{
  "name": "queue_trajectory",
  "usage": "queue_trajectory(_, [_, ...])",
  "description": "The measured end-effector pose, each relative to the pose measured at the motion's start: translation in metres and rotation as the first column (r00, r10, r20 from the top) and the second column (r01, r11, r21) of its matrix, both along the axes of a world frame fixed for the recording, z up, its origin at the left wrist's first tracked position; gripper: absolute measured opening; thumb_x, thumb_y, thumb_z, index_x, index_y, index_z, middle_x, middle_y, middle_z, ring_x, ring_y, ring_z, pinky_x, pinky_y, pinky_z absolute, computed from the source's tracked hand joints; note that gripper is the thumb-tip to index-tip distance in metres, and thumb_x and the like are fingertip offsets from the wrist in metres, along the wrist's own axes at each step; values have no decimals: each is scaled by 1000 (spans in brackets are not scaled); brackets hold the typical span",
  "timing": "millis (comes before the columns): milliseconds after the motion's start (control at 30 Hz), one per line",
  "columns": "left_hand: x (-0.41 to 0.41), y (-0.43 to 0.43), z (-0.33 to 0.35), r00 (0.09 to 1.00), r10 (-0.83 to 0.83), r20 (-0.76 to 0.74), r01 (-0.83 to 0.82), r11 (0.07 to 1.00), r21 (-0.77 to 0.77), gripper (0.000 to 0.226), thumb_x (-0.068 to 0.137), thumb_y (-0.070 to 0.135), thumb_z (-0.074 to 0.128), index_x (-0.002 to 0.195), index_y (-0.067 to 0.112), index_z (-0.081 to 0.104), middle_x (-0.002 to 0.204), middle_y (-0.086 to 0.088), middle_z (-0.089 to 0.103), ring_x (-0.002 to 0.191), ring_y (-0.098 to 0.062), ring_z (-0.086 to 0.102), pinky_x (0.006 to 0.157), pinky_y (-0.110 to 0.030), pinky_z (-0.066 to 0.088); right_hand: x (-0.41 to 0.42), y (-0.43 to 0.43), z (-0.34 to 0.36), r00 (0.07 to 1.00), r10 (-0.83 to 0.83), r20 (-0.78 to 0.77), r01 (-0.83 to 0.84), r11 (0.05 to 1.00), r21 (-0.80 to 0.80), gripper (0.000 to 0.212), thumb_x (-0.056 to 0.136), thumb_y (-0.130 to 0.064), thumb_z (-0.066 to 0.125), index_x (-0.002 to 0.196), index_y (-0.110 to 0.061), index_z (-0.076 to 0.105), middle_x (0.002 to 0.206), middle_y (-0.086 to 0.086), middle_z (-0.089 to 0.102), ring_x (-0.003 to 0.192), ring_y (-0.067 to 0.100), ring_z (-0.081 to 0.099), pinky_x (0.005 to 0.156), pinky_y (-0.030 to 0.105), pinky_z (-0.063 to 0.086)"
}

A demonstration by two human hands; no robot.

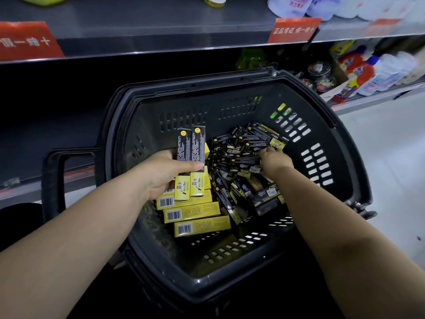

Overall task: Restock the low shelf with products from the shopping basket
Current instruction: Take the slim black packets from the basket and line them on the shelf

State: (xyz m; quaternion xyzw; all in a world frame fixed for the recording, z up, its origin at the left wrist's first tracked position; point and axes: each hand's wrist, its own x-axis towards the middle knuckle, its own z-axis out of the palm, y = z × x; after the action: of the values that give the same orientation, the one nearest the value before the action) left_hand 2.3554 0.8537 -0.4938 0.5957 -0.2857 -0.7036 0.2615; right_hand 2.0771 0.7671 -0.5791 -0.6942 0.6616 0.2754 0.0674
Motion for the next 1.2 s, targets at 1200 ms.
queue_trajectory(1200, [195,66,65,973,128,-190,-167,964,-206,35,61,31,76,95,25,74,98,-6,74,87,-23,71,66,-34,59,295,46,164,-16,-525,851,-314,811,494,52,74,-18,74,120,-17,50,103,2,68,85,14,69,64,28,56])
